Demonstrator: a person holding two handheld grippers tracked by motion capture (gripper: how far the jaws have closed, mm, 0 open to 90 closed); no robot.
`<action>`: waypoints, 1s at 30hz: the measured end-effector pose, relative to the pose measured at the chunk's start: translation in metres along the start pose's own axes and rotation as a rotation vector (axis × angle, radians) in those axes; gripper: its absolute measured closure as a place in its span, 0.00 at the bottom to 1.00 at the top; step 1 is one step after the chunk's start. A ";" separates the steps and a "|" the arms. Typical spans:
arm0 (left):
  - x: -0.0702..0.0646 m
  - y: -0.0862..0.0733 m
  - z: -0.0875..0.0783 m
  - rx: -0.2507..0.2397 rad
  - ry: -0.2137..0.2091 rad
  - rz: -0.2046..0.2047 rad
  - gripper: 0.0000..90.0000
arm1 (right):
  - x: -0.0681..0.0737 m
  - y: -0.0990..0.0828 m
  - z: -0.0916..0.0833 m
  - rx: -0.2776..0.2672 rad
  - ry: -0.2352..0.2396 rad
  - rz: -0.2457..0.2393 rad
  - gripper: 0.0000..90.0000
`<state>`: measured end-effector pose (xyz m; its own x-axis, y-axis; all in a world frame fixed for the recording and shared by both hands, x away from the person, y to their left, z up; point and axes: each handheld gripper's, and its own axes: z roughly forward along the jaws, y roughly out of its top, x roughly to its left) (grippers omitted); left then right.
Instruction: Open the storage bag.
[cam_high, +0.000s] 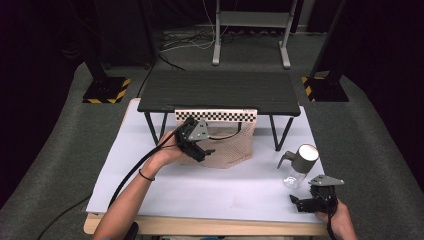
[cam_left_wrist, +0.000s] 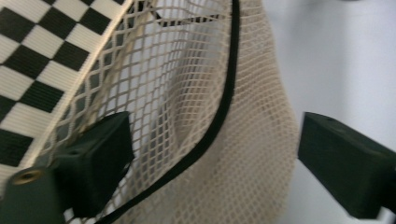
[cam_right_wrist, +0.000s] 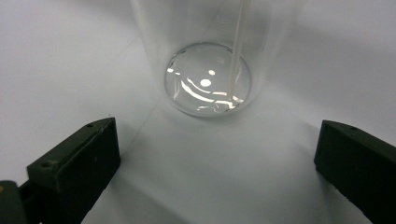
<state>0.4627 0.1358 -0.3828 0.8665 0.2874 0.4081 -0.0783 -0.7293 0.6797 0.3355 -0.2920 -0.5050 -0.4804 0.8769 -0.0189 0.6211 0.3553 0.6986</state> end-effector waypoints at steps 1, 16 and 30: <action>0.000 -0.001 0.000 -0.002 0.018 0.005 0.17 | 0.000 0.000 0.000 0.000 0.000 0.000 0.00; -0.010 -0.011 0.011 0.058 0.082 0.093 0.72 | 0.000 0.000 0.000 -0.002 0.001 0.001 0.00; -0.007 -0.017 0.002 0.013 0.036 0.049 0.99 | 0.000 -0.001 0.000 -0.005 0.002 0.001 0.00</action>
<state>0.4591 0.1453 -0.3981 0.8434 0.2736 0.4624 -0.1130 -0.7510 0.6506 0.3353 -0.2924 -0.5054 -0.4811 0.8765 -0.0164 0.6187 0.3527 0.7020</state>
